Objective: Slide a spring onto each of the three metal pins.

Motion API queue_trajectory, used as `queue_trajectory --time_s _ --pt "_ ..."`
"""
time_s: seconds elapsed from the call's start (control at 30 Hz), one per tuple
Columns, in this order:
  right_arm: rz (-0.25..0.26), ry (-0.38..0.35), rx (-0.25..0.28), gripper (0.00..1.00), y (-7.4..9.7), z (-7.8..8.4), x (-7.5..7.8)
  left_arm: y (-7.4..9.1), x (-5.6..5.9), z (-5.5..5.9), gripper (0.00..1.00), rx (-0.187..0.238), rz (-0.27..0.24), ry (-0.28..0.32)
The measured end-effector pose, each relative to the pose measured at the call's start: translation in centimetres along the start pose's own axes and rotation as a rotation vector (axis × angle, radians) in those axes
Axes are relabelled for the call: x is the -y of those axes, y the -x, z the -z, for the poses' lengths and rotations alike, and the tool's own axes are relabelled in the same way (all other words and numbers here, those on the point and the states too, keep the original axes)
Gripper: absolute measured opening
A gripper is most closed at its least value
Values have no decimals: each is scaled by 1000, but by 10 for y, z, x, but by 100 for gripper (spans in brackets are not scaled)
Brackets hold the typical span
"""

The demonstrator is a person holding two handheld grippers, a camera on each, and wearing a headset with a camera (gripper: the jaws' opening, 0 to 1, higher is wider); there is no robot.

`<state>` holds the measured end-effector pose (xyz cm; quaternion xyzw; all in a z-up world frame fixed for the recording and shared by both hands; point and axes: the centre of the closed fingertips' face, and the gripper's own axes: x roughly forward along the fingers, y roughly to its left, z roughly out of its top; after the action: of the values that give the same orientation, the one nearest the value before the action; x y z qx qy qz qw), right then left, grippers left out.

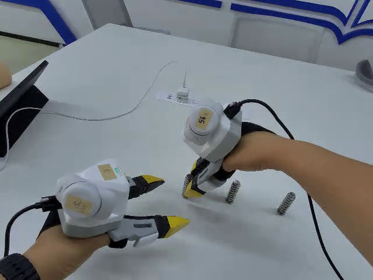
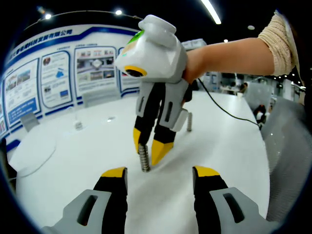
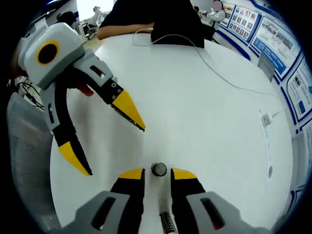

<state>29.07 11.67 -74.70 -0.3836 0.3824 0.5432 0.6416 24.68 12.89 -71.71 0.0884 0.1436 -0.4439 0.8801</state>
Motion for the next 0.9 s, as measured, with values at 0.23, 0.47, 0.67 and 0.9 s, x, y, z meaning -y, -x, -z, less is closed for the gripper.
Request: queue_trajectory --time_s 0.23,0.47,0.67,0.9 --pt "17 -21 31 29 9 5 2 -2 -1 -1 55 0 0 0" --pt "32 -59 74 35 17 9 7 -4 -2 -2 56 -2 3 -1" --pt "48 -81 94 40 26 16 9 -6 -2 -3 57 -4 5 -3" --pt "74 -117 115 44 37 30 14 -8 -2 -5 58 -7 10 -6"
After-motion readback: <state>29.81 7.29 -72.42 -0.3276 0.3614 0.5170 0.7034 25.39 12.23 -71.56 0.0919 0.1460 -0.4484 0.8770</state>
